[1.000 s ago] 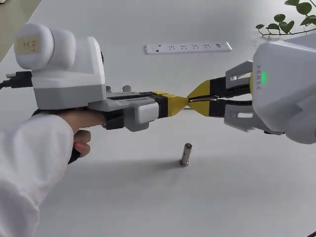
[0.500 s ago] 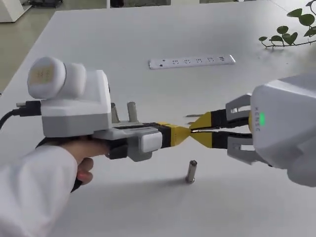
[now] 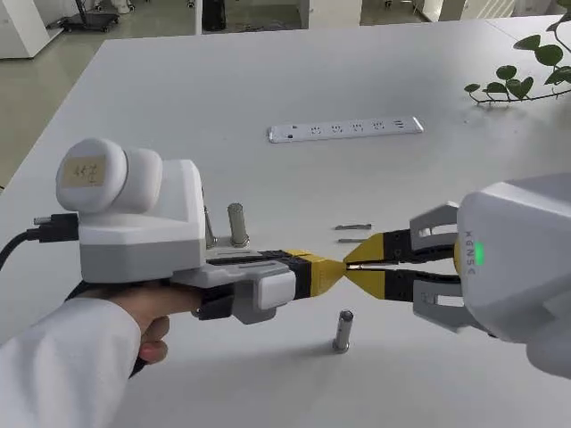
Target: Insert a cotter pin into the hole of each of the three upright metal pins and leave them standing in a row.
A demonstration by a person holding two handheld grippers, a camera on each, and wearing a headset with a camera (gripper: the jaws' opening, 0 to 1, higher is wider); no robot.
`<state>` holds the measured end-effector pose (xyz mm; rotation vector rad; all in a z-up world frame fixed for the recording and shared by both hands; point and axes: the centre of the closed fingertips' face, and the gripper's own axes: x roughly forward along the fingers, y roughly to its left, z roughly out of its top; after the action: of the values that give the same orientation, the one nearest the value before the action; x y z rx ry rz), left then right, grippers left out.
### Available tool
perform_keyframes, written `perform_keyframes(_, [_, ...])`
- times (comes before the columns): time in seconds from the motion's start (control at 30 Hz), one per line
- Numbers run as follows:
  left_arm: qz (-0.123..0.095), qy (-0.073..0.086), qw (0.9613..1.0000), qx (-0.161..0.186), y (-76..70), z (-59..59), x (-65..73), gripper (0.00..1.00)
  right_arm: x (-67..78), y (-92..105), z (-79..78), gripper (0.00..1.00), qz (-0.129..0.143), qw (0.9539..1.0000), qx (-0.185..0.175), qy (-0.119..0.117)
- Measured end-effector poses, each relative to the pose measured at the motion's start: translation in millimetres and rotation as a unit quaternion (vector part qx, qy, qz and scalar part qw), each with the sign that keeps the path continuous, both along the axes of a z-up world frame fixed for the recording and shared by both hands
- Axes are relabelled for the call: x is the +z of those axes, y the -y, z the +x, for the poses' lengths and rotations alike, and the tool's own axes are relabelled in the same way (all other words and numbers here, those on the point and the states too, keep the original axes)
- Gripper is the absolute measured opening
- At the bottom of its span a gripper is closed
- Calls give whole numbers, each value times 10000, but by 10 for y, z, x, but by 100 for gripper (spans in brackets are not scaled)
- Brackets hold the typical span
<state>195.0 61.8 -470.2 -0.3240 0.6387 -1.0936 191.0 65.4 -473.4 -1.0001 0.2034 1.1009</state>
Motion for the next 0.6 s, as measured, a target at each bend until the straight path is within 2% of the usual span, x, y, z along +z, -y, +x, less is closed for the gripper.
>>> perform_keyframes(0.17, [11,-38,10000,4,10,0,-20,0,-22,10,-3,0,-4,10000,8,-23])
perform_keyframes(0.33, [38,-31,10000,-34,11,-16,-39,0,-39,13,-22,0,108,9999,31,-113])
perform_keyframes(0.47, [46,83,9999,-93,7,-33,-31,0,-22,8,-22,0,313,9992,-11,-262])
perform_keyframes(0.53, [113,193,9997,-125,-11,-38,-40,0,-21,15,-26,7,390,9985,-43,-386])
perform_keyframes(0.6, [69,194,9997,-135,-26,-45,-34,0,-22,34,-14,12,503,9974,-103,-498])
